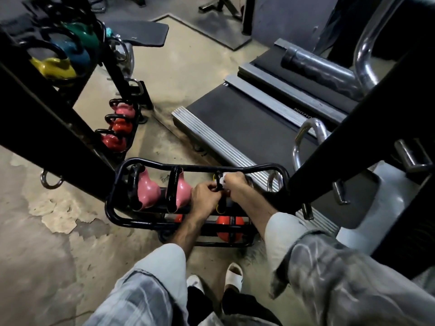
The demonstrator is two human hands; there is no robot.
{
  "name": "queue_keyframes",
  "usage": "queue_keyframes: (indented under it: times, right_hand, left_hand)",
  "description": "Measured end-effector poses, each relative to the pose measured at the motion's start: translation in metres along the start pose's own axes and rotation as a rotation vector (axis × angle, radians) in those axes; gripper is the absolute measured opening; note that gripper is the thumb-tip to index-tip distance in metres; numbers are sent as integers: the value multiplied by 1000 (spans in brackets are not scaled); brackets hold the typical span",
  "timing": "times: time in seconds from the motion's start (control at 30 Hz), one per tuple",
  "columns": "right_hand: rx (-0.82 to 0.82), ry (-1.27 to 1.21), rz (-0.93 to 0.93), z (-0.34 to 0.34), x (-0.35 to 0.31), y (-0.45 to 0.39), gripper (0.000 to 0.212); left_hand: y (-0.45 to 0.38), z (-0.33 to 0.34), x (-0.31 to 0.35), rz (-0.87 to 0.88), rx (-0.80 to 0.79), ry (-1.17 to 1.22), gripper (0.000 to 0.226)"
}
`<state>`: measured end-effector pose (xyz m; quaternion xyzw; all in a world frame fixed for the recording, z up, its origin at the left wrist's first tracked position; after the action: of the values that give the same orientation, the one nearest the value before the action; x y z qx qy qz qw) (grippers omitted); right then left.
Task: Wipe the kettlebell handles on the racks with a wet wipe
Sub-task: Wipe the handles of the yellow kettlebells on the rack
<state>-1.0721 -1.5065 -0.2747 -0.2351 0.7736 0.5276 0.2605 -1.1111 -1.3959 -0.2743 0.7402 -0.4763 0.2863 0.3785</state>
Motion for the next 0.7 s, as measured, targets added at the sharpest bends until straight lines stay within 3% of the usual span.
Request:
queue_keyframes:
  times: [0.1, 0.3, 0.4, 0.53, 0.6, 0.7]
  right_hand:
    - [178, 244, -263, -22, -4, 17, 28]
    - [133, -47, -526, -66, -1, 43, 38]
    - [202, -93, -522, -93, 8, 52, 25]
    - [339, -167, -360, -116, 37, 43, 21]
    - [321, -150, -323, -124, 53, 40, 33]
    - [341, -33, -414, -133, 75, 42, 42]
  left_hand:
    - [0, -1, 3, 9, -14, -22, 25]
    - [-5, -6, 1, 19, -56, -32, 36]
    - [-7, -10, 9, 74, -30, -73, 29]
    - [-1, -11, 36, 411, 17, -192, 24]
    - [2, 3, 50, 577, -72, -223, 22]
    - [8, 32, 73, 740, -285, -286, 28]
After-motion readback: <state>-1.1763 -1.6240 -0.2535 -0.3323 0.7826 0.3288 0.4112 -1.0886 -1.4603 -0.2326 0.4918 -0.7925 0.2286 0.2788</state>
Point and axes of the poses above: each hand's wrist, its own y-axis away from the middle knuckle, its own z-axis out of the palm, x = y × z, the point moved 4 cm from there along -y, towards the middle knuckle, and after that the axes turned 5 degrees about x, right-handed, at the moved point
